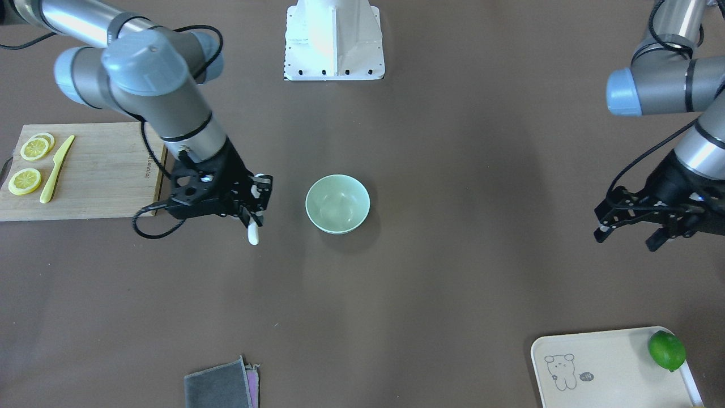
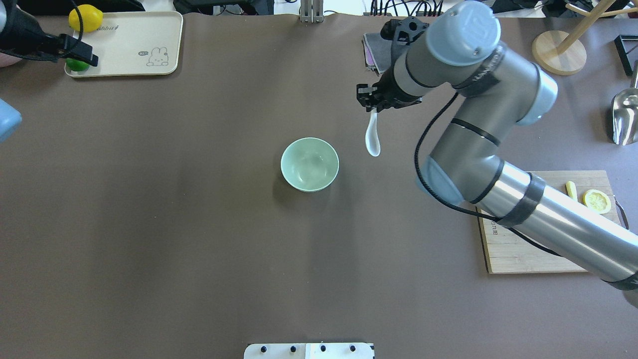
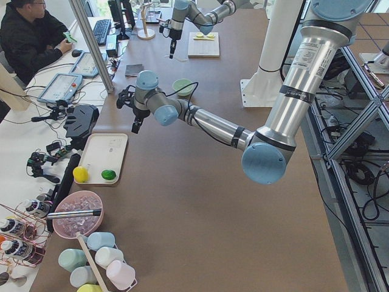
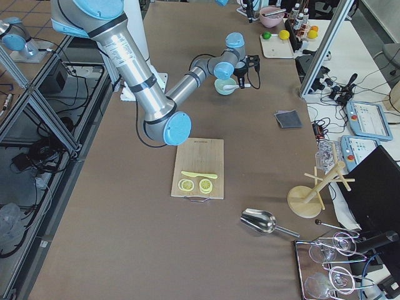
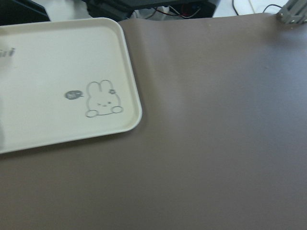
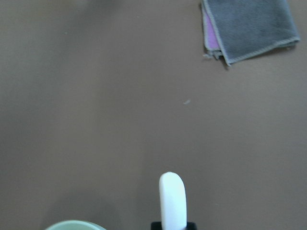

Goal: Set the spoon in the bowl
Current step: 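Lift the white spoon with the right gripper and carry it over the bowl, then lower the spoon into the bowl and open the right gripper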

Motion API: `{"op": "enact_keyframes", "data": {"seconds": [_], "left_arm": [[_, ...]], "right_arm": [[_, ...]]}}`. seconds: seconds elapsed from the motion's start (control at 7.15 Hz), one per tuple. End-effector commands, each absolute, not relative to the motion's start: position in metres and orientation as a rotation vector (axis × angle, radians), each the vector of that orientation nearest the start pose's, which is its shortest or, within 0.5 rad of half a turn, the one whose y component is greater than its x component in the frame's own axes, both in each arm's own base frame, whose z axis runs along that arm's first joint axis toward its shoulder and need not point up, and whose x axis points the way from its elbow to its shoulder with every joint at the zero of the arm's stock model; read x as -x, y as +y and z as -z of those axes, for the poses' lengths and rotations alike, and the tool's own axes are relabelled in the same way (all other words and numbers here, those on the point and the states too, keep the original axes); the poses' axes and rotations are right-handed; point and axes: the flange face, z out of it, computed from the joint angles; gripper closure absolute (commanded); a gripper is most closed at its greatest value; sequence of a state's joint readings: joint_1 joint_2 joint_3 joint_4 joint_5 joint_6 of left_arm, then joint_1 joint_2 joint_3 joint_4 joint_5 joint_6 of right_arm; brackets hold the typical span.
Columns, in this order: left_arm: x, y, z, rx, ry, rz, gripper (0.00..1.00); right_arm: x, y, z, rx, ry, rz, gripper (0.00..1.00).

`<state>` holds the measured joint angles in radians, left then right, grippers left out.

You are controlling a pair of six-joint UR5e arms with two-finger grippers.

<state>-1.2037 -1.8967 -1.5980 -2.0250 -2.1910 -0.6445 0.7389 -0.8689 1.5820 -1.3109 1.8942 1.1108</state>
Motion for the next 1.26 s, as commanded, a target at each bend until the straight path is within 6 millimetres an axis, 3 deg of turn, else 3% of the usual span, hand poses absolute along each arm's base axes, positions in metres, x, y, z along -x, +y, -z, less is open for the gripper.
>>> {"op": "enact_keyframes", "data": {"seconds": [0.0, 0.28, 0.84, 1.12], "left_arm": [[-0.092, -0.607, -0.451, -0.351, 0.909, 0.077, 0.02], [-0.089, -0.608, -0.456, -0.346, 0.904, 0.084, 0.02], [-0.094, -0.617, -0.461, -0.331, 0.899, 0.087, 0.02], [-0.094, -0.618, -0.458, -0.336, 0.902, 0.082, 0.02]], "right_arm": [[0.538, -0.544, -0.144, -0.378, -0.953, -0.124, 1.00], [0.591, -0.520, -0.166, -0.450, -0.944, -0.113, 1.00], [0.588, -0.514, -0.179, -0.454, -0.947, -0.101, 1.00], [0.583, -0.509, -0.180, -0.455, -0.957, -0.092, 0.00]]}}
